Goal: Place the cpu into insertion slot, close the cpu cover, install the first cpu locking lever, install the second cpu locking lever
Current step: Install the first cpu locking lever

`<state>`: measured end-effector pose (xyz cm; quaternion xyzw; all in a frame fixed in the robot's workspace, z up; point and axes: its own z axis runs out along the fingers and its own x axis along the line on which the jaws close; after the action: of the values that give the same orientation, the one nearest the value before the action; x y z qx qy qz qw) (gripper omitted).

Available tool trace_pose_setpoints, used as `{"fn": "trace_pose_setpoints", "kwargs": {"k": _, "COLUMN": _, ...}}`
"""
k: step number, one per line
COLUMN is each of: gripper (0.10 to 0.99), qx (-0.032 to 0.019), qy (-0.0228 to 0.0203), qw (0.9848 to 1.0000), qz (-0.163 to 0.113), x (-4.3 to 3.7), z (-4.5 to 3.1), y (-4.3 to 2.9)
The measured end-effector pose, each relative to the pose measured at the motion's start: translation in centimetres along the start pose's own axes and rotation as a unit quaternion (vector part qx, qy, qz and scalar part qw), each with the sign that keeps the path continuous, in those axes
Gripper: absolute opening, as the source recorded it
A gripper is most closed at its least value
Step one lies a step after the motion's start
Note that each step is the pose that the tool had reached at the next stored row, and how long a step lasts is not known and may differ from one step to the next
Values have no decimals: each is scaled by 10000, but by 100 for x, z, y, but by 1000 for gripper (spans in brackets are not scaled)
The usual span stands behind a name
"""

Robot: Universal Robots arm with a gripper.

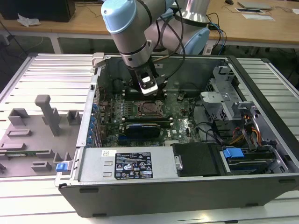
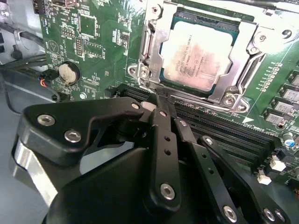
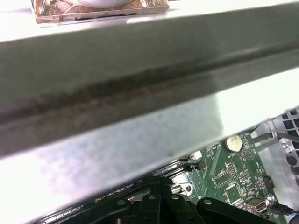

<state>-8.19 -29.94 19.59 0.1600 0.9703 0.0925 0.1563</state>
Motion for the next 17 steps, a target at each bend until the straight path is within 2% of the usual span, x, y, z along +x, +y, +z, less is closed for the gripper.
{"fn": "trace_pose_setpoints", "kwargs": {"k": 9, "gripper": 106, "qx": -5, "qy": -16, "qw": 10000, "qz": -3, "x": 8, "z": 32, "y": -12}}
{"fn": "trace_pose_setpoints", "kwargs": {"k": 13, "gripper": 106, "qx": -61, "qy": -12, "qw": 10000, "qz": 12, "x": 8, "z": 35, "y": -15}}
{"fn": "trace_pose_setpoints", "kwargs": {"k": 17, "gripper": 106, "qx": -65, "qy": -11, "qw": 10000, "qz": 14, "x": 7, "z": 34, "y": -18}}
